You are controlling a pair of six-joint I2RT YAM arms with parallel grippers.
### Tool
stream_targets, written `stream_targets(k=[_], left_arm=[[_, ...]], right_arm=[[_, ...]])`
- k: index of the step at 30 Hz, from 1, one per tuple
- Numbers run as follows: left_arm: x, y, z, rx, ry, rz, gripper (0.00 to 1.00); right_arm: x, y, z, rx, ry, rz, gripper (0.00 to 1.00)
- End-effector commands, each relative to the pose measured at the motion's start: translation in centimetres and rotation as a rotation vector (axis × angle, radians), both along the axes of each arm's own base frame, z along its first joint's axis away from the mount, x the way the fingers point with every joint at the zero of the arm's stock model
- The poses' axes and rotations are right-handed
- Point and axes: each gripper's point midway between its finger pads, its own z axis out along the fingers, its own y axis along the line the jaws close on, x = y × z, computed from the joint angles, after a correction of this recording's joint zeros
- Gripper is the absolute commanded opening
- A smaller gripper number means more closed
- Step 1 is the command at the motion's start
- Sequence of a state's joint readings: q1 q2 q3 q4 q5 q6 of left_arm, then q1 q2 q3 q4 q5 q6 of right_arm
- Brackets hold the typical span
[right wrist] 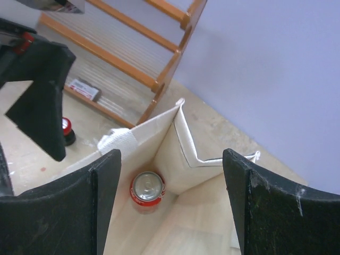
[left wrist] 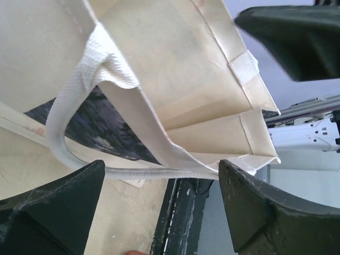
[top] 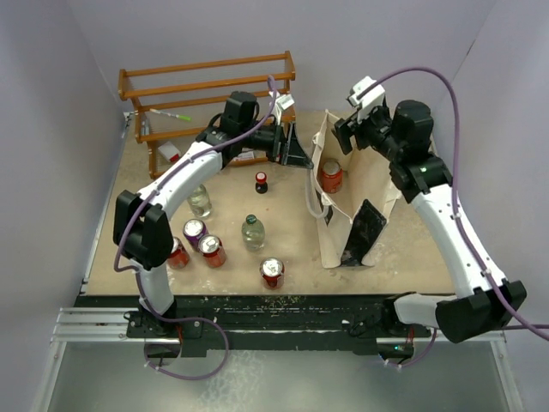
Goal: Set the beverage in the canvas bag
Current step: Place the drink in the canvas bag, then pick up the drink from the center of the board.
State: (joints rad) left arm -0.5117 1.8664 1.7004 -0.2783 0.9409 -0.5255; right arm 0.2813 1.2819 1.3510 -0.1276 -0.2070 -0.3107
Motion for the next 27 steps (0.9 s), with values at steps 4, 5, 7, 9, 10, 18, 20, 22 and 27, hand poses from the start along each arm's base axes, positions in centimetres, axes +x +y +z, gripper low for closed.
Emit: stream_targets(k=[4, 5, 7, 9, 10, 18, 20, 22, 27], left_arm=[[-1.1, 4.6, 9.6, -0.088, -0.328, 0.004, 0.99], [-0.9, 5.7, 10.1, -0.088, -0.343, 0.024, 0.99], [-0.1, 8.1, 11.0, -0.082, -0.380, 0.084, 0.99], [1.1, 11.2, 11.6, -0.059, -0.422, 0.167, 0.99], [1.5, 12.5, 11.9, -0.046, -0.443, 0.206, 0.99], [3.8, 21.7, 13.3, 0.109, -0.580, 0.505, 0.99], [3.6, 22.9, 13.6, 0.140, -0.617, 0.545, 0.99], [3.5, 23.8, 13.5, 0.164, -0.641, 0.575, 0.99], [3.2, 25.0, 13.2, 0.188, -0.666, 0.611, 0.99]], right_arm=[[-7.8, 3.3, 5.7, 0.000, 0.011, 0.326, 0.79], [-8.8, 3.9, 5.9, -0.003, 0.018, 0.377, 0.81], [-10.8, 5.4, 5.5, -0.004, 0.045, 0.468, 0.83], [-12.9, 7.5, 4.3, -0.023, 0.083, 0.567, 0.84], [-13.6, 8.3, 3.6, -0.036, 0.098, 0.607, 0.84], [-20.5, 14.8, -5.7, -0.236, 0.253, 0.915, 0.88], [-21.9, 15.8, -8.0, -0.277, 0.285, 0.971, 0.90], [-22.9, 16.6, -10.2, -0.311, 0.309, 1.004, 0.91], [-23.6, 17.4, -15.2, -0.379, 0.358, 1.008, 0.94]])
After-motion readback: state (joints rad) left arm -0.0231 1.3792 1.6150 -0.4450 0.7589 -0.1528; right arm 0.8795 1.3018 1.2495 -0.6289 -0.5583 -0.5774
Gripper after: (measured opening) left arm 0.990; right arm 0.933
